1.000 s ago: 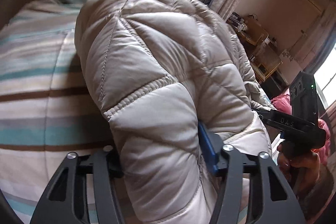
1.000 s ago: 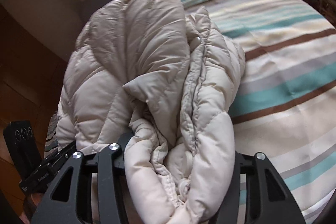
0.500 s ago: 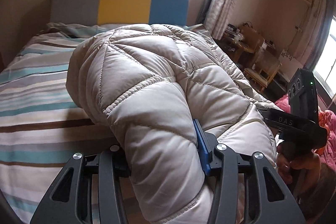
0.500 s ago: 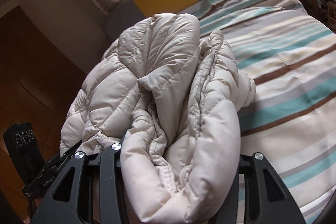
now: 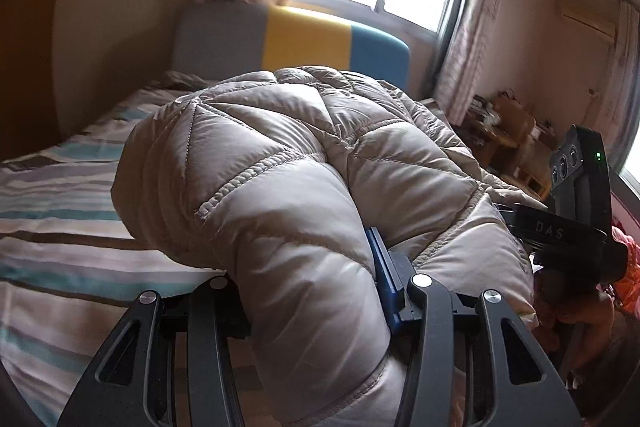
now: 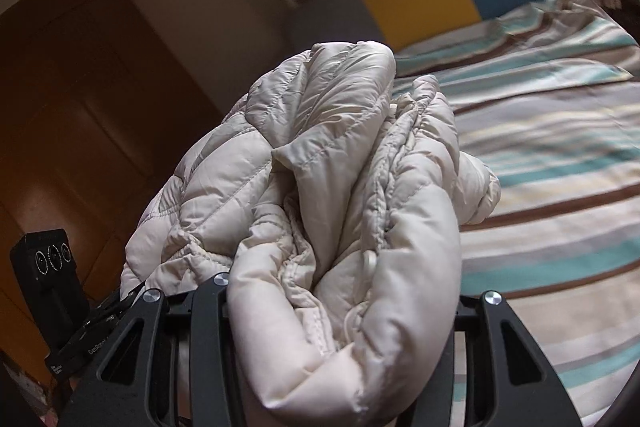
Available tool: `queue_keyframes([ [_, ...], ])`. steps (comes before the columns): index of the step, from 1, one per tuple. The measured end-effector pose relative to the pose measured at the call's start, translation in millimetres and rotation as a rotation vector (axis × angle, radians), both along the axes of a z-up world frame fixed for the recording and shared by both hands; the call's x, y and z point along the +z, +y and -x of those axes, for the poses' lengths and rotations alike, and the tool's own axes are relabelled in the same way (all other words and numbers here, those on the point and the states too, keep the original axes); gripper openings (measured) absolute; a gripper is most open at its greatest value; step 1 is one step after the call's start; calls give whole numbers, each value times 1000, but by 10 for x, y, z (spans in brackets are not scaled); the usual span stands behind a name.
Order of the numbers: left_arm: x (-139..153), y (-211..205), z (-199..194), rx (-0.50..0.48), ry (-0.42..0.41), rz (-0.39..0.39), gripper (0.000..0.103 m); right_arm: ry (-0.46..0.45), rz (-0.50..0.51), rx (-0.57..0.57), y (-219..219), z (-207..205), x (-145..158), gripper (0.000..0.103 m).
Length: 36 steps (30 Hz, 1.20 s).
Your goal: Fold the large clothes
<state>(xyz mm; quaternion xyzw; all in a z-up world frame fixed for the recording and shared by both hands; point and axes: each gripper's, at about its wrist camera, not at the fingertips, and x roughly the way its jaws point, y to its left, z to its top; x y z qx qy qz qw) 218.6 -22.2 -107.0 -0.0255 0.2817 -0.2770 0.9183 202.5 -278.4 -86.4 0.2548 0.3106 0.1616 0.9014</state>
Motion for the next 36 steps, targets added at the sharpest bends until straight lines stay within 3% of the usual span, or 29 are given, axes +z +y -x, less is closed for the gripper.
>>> queue_keyframes([
  [6, -62, 570, 30, 81, -6, 4, 47, -5, 32, 62, 513, -408, -124, 45],
  [15, -601, 1032, 78, 133, 34, 46, 48, 32, 167, 58, 936, -597, -510, 46],
  [18, -764, 1031, 50, 153, 67, 24, 62, 79, 223, 29, 908, -551, -713, 50],
  [21, -969, 1139, 81, 187, 121, 55, 79, 109, 227, 3, 825, -528, -901, 58],
  [25, -1058, 1206, 128, 234, 164, 102, 89, 117, 239, -21, 753, -553, -990, 60],
  [29, -1010, 1248, 221, 284, 189, 118, 92, 113, 280, -37, 852, -471, -921, 61],
  [33, -864, 1246, 333, 329, 179, 90, 92, 136, 337, -68, 918, -327, -894, 61],
  [36, -831, 1214, 385, 331, 168, 54, 95, 161, 324, -78, 912, -243, -962, 62],
])
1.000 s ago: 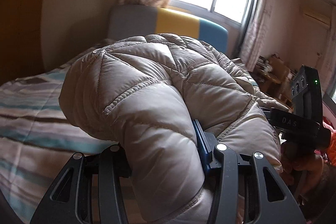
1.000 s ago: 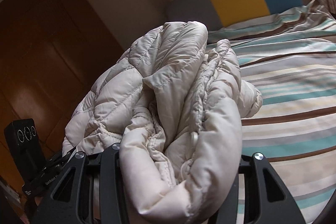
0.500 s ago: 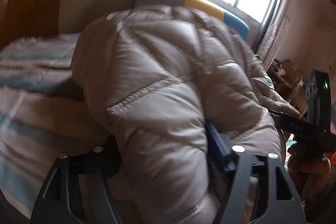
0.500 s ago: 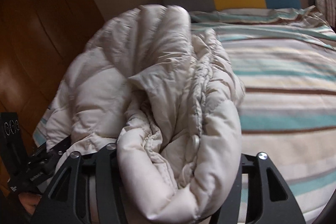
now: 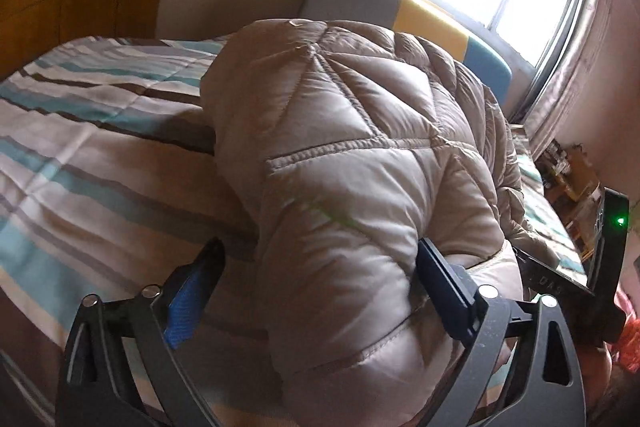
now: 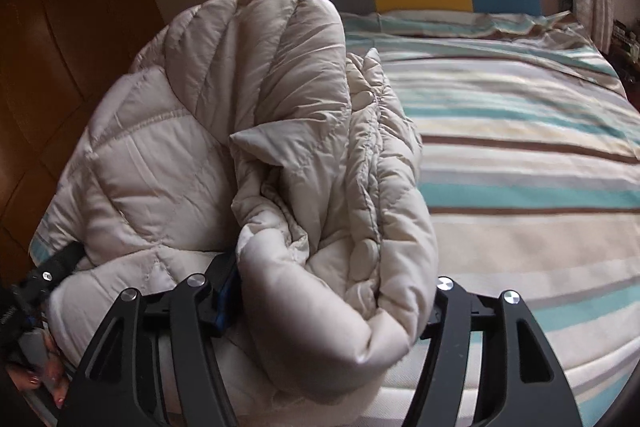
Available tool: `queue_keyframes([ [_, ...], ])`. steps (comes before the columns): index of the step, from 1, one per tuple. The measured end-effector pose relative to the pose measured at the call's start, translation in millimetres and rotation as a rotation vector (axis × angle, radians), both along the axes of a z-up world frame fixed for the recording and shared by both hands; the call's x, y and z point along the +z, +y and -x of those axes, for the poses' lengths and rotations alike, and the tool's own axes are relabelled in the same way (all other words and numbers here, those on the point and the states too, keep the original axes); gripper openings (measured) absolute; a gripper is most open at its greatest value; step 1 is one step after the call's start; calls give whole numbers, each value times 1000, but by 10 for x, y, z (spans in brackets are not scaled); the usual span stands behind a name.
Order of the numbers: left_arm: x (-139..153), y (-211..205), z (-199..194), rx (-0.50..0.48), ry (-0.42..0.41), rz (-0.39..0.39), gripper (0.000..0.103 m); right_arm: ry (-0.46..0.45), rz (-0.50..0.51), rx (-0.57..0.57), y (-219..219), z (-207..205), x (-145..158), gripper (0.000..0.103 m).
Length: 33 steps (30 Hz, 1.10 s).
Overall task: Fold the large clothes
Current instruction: 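Lower the jacket bundle onto the bed and open both tools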
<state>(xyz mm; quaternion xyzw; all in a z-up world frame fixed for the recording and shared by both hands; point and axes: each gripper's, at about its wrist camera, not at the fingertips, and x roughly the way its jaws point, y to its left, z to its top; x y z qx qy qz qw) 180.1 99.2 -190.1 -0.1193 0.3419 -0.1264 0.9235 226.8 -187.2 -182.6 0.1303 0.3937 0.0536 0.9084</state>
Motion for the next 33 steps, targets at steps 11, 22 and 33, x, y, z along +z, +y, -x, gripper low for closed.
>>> queue_keyframes([
  [11, -4, -15, 128, 73, 27, -44, 99, 59, 135, -35, 110, 170, 195, 71],
  [22, 191, -101, 449, 143, -49, -238, 100, -20, 114, -72, 98, 470, 409, 78],
  [33, 377, -247, 928, 264, -111, -360, 100, -93, 94, 22, 131, 968, 702, 96],
])
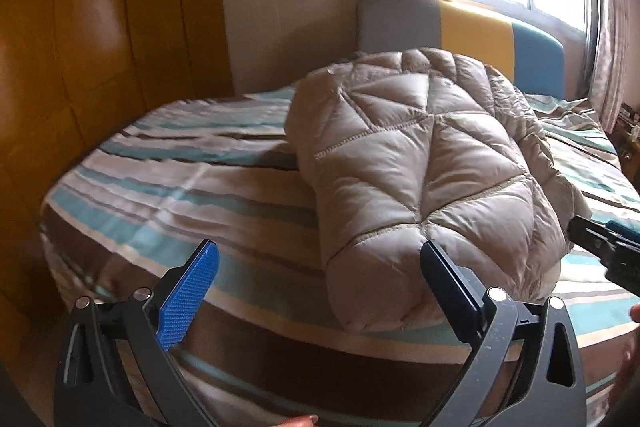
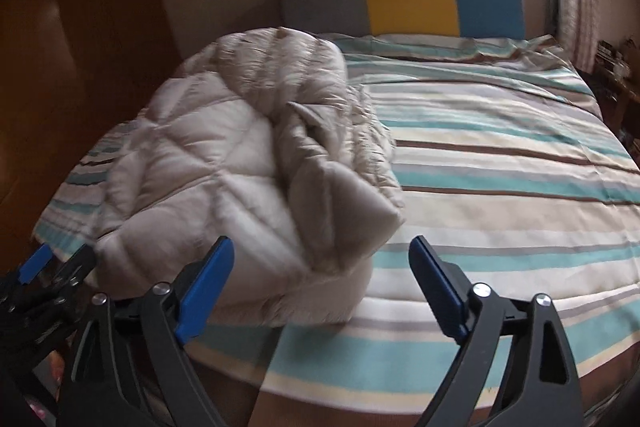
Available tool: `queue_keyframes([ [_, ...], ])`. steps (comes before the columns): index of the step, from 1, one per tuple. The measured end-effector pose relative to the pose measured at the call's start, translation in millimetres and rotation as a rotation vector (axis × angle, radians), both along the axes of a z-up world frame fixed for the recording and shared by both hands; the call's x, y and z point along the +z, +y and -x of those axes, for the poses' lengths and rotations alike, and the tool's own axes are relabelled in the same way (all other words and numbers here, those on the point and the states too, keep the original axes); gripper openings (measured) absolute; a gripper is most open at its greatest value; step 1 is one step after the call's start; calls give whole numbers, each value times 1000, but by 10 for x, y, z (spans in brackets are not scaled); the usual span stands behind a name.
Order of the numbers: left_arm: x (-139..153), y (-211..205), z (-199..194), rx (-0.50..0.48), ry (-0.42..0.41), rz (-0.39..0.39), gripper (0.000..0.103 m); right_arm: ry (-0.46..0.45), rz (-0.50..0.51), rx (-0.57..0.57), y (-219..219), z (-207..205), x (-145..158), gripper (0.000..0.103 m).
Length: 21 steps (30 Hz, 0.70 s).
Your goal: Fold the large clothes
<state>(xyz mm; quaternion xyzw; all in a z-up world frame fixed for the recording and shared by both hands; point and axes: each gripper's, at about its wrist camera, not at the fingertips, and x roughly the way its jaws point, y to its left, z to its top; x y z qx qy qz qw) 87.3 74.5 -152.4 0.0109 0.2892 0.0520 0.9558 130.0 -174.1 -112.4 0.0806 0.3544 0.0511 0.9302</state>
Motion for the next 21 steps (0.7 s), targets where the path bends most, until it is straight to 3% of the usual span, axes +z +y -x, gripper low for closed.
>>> queue_keyframes([
  [2, 50, -12, 85, 21, -16, -15, 100, -30, 31, 13, 49, 118, 66, 101],
  [12, 280, -3, 393, 50, -31, -6, 100, -118, 82, 12, 170, 597, 329, 101],
  [21, 307, -52, 452, 11, -20, 10, 100, -91, 56, 9, 154, 547, 317, 101],
])
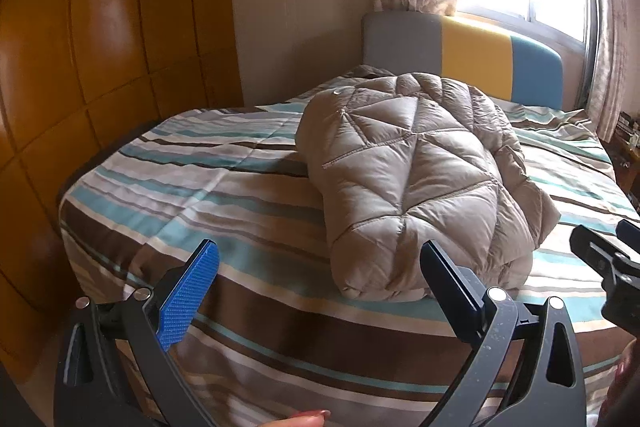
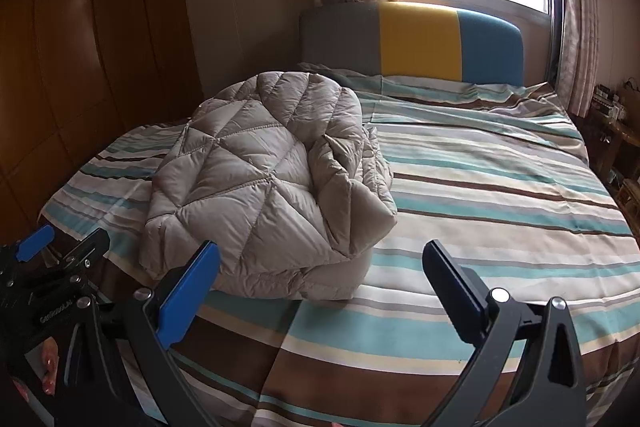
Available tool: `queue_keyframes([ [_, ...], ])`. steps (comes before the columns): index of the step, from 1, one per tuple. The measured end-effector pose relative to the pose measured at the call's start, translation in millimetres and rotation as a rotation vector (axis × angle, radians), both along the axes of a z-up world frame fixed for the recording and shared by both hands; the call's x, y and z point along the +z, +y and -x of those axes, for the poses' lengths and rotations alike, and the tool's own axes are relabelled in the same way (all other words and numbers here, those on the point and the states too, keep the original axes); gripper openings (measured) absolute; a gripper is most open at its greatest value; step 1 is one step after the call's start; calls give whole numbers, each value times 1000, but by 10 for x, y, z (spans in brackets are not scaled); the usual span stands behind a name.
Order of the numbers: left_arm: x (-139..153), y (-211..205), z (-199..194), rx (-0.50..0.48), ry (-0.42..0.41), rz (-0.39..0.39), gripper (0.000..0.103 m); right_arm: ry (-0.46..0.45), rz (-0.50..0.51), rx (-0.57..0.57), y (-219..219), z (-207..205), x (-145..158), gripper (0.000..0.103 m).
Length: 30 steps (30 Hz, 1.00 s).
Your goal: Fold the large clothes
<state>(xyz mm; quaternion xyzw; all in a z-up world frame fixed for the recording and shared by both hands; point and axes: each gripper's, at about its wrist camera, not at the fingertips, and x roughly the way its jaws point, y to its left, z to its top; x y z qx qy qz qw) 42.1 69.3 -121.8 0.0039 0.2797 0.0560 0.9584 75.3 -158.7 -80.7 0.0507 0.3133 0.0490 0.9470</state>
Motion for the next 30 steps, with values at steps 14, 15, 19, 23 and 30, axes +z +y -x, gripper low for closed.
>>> queue_keyframes([
  [14, -33, 6, -25, -12, 26, 25, 100, 19, 5, -3, 12, -27, -41, 101],
  [15, -34, 7, -24, -12, 26, 25, 100, 19, 4, -4, 10, -27, -41, 101],
  [19, -41, -2, -28, -13, 27, 24, 100, 21, 2, -7, 9, -32, -44, 101],
  [23, -50, 4, -33, -13, 30, 26, 100, 29, 3, -9, 9, -40, -56, 101],
  [30, -61, 1, -33, -14, 33, 27, 100, 32, 5, -9, 4, -42, -68, 101],
])
